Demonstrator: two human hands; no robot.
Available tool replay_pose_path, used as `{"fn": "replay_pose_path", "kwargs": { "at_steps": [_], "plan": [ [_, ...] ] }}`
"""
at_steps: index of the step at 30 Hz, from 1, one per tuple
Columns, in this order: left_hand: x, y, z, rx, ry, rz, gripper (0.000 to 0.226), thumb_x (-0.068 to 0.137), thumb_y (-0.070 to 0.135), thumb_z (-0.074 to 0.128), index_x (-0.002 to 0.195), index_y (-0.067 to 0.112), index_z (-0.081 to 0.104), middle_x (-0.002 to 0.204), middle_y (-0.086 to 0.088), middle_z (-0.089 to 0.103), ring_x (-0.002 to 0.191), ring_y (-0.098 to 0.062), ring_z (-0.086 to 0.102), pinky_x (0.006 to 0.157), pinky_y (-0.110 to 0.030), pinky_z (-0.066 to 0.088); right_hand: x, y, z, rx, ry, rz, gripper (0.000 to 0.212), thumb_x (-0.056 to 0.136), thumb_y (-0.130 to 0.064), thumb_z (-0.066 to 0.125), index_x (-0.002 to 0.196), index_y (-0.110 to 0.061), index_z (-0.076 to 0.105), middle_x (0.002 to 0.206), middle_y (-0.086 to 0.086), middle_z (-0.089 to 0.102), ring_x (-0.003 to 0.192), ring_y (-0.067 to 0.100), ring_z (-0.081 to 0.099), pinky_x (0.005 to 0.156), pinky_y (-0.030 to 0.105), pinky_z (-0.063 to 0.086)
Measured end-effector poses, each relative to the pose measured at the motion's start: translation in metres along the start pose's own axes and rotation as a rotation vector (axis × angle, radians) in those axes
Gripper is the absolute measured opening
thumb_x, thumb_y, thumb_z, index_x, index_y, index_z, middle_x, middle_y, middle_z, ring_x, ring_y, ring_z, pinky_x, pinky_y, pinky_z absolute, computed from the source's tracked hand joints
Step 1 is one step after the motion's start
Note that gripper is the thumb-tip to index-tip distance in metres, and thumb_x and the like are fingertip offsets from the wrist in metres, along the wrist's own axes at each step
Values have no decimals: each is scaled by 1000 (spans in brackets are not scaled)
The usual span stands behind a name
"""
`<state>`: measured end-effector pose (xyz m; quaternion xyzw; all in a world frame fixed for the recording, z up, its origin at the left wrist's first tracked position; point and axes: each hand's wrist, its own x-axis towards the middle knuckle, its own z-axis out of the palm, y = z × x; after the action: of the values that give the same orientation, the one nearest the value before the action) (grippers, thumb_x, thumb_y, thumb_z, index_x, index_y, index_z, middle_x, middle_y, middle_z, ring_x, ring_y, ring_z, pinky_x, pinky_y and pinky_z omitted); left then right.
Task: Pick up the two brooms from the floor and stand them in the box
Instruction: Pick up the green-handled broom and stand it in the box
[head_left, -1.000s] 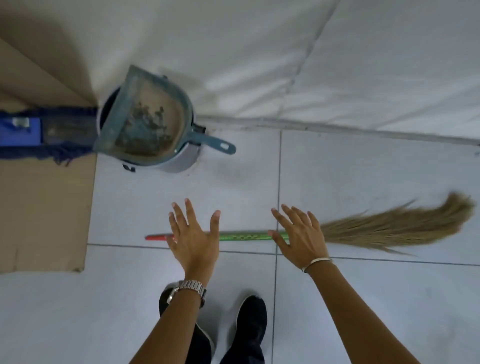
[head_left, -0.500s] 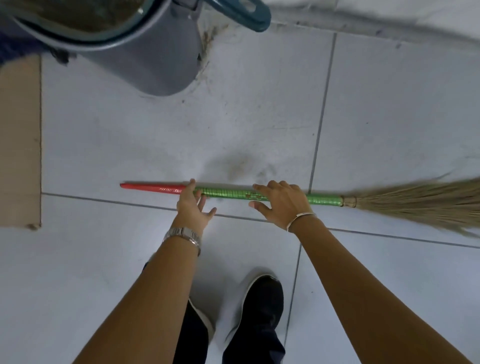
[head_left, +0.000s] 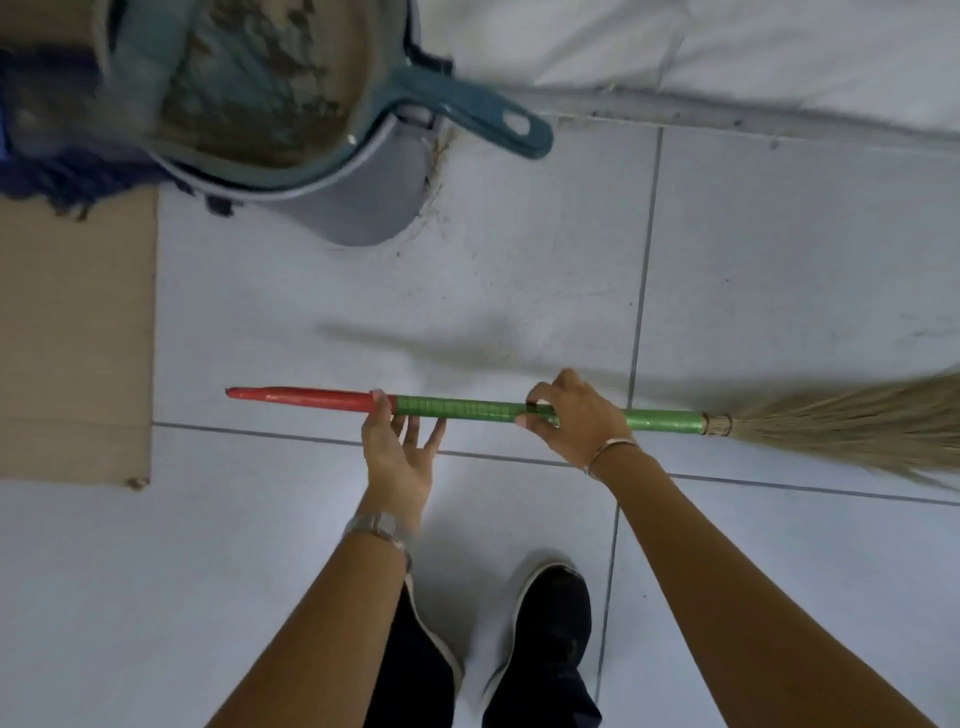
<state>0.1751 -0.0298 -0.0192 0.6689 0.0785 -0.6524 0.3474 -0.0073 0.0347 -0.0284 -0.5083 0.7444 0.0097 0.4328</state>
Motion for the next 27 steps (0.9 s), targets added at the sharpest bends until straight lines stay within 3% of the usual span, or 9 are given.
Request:
{"fn": "replay_pose_path", "kwargs": {
  "at_steps": [3, 7, 12, 15, 18, 21, 24, 27],
  "plan": [
    [-53, 25, 5, -1, -21, 112, 35, 90, 33, 55, 119, 15, 47, 109, -4, 55, 106, -21, 56, 76, -41, 53, -20, -28, -33, 70, -30, -9, 27, 83, -45, 55, 98, -23, 57, 98, 4, 60, 85, 23, 59, 68, 29, 41],
    [-129, 88, 28, 89, -134, 316, 36, 89, 36, 54, 120, 17, 49, 107, 2, 62, 104, -17, 61, 72, -36, 58, -46, -83, -102, 189, -40, -12, 21, 80, -46, 59, 90, -27, 59, 96, 1, 65, 86, 21, 60, 70, 29, 44],
    [-217, 175, 81, 248, -318, 567, 11, 90, 32, 53, 97, 24, 56, 100, 3, 62, 96, -13, 64, 77, -39, 58, -80, -152, -192, 337, 27, -106, 23, 82, -39, 60, 102, -28, 64, 96, 1, 63, 90, 20, 60, 83, 35, 50],
    [-273, 219, 110, 290, -449, 704, 4, 89, 28, 54, 87, 28, 58, 90, 7, 64, 87, -8, 64, 68, -33, 59, -108, -186, -242, 470, 112, -149, 20, 80, -36, 64, 96, -25, 68, 87, -4, 62, 83, 14, 59, 76, 25, 47],
    [-328, 253, 130, 312, -537, 804, 19, 91, 21, 55, 76, 31, 61, 83, 8, 62, 79, -1, 64, 64, -31, 58, -138, -219, -284, 602, 180, -204, 16, 77, -28, 69, 91, -19, 70, 85, -3, 65, 78, 12, 60, 69, 16, 44],
    [-401, 288, 146, 336, -629, 902, 17, 87, 23, 59, 72, 32, 62, 80, 7, 59, 77, -1, 63, 64, -32, 58, -184, -256, -333, 682, 230, -256, 19, 76, -20, 71, 92, -11, 70, 90, 5, 67, 80, 15, 60, 73, 18, 46],
    [-483, 322, 155, 391, -768, 977, 13, 81, 25, 65, 69, 32, 64, 73, 11, 60, 72, -2, 62, 61, -32, 59, -235, -292, -375, 729, 300, -322, 18, 77, -12, 69, 92, -2, 67, 86, 12, 65, 80, 19, 59, 78, 28, 47],
    [-554, 352, 158, 471, -859, 1070, 9, 78, 25, 68, 74, 33, 66, 79, 4, 60, 76, -4, 64, 59, -28, 58, -279, -328, -406, 762, 340, -411, 6, 81, -10, 65, 87, -7, 64, 82, 5, 63, 79, 20, 58, 77, 28, 49]
  ]
}}
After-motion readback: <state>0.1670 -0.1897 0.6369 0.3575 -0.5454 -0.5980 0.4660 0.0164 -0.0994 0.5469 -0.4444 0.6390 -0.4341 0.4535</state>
